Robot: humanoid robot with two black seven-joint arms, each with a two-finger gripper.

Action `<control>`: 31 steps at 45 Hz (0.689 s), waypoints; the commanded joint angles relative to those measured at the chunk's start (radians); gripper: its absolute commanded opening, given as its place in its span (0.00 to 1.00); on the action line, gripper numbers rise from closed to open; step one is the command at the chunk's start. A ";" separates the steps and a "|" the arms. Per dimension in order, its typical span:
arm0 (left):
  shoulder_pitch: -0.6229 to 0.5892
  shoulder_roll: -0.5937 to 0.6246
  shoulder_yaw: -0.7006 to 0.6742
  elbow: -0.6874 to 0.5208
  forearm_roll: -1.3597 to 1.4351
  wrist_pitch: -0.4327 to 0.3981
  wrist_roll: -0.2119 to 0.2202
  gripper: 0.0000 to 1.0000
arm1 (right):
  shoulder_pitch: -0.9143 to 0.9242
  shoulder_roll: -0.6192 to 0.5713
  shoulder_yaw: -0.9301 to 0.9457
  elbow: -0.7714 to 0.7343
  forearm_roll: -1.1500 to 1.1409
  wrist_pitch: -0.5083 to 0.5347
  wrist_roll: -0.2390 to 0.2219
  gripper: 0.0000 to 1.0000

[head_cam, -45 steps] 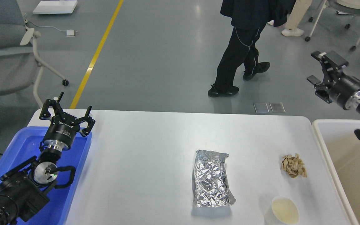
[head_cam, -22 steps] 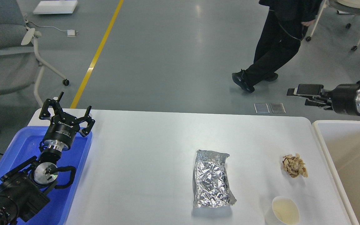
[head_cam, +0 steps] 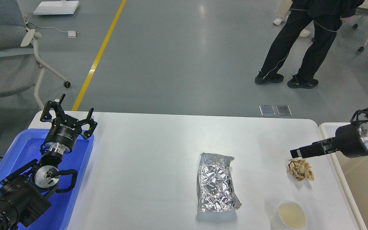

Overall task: Tidy desktop
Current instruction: 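Swing the right gripper inward and lower it toward the white paper cup, then close the right gripper on the rim of the white paper cup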

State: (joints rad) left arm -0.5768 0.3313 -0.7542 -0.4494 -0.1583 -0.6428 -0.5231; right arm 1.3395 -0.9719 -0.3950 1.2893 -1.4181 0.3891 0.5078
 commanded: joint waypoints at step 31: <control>0.000 0.000 -0.001 0.000 0.000 0.000 0.000 1.00 | -0.252 0.001 0.021 0.042 -0.113 -0.098 -0.002 0.99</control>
State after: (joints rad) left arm -0.5768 0.3313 -0.7538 -0.4495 -0.1580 -0.6427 -0.5231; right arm 1.1347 -0.9805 -0.3850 1.3364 -1.5246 0.3241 0.5062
